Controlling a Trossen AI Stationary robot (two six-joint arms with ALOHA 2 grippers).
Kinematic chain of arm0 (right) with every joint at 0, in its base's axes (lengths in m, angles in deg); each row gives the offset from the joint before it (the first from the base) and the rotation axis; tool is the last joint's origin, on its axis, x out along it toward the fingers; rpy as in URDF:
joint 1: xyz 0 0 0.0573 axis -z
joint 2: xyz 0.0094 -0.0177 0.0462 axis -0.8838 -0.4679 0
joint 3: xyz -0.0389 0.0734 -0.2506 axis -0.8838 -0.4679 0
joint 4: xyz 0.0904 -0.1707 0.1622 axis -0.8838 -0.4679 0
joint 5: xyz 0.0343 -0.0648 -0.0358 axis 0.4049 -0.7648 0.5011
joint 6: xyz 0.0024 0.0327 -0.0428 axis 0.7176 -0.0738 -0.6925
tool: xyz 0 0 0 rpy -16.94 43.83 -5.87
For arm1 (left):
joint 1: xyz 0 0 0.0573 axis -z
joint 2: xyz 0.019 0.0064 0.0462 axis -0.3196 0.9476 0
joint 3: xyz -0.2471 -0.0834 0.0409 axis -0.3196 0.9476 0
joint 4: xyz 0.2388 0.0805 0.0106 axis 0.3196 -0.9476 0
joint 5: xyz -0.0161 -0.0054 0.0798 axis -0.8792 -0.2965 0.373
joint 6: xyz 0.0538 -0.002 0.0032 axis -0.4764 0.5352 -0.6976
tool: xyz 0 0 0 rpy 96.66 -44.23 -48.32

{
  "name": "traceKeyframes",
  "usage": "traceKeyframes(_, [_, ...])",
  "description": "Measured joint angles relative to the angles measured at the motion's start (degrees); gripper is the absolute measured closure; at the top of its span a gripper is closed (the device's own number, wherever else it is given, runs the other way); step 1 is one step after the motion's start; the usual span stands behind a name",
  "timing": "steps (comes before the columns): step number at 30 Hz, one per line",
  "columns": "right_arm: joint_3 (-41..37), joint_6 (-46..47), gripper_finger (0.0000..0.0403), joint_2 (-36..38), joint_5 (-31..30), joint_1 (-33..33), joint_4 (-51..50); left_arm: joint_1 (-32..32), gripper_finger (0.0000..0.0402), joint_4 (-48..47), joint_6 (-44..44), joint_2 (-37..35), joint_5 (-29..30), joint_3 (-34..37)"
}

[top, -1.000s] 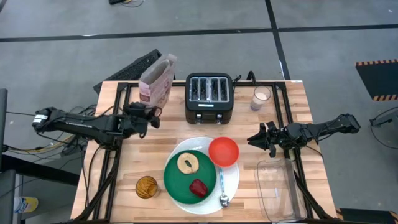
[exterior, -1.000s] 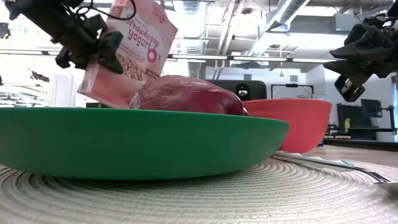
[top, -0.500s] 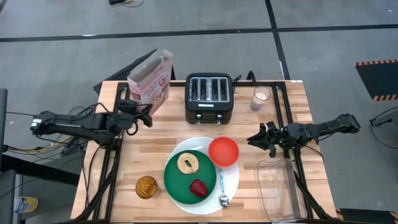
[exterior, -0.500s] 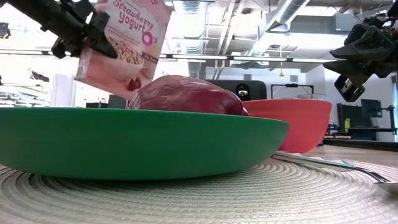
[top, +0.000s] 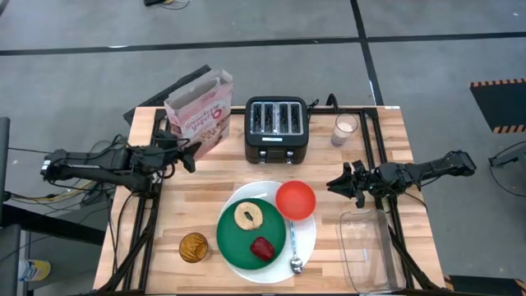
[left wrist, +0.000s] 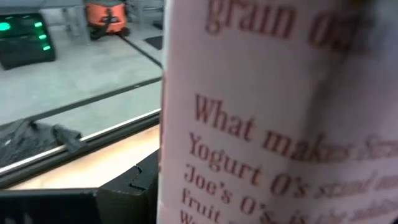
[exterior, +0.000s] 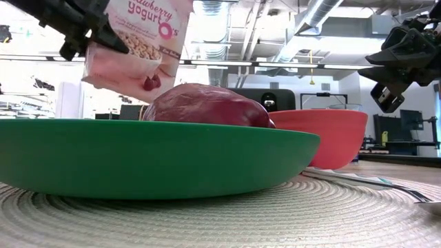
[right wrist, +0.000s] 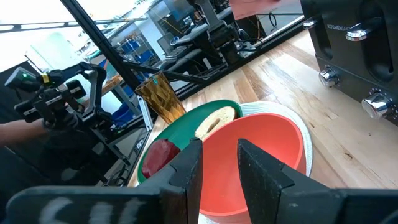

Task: Arrange a breakfast setting
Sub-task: Pour the cereal from the cereal box into the orange bowl

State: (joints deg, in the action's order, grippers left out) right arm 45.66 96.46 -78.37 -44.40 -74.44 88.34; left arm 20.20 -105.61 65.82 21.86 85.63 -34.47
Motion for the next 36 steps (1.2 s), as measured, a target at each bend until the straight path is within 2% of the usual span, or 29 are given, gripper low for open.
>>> traceKeyframes(11, [0.0,0.0,0.028,0.0,0.0,0.0,0.0,0.0,0.0205,-0.2,-9.1,-0.2,-5.9,-5.5])
traceKeyframes(27, [0.0,0.0,0.028,0.0,0.0,0.0,0.0,0.0,0.0205,-1.0,-15.6,-0.1,-22.7,-16.3])
traceKeyframes(36, [0.0,0.0,0.028,0.0,0.0,0.0,0.0,0.1,0.0205,-8.1,-18.9,2.2,-30.4,-24.2])
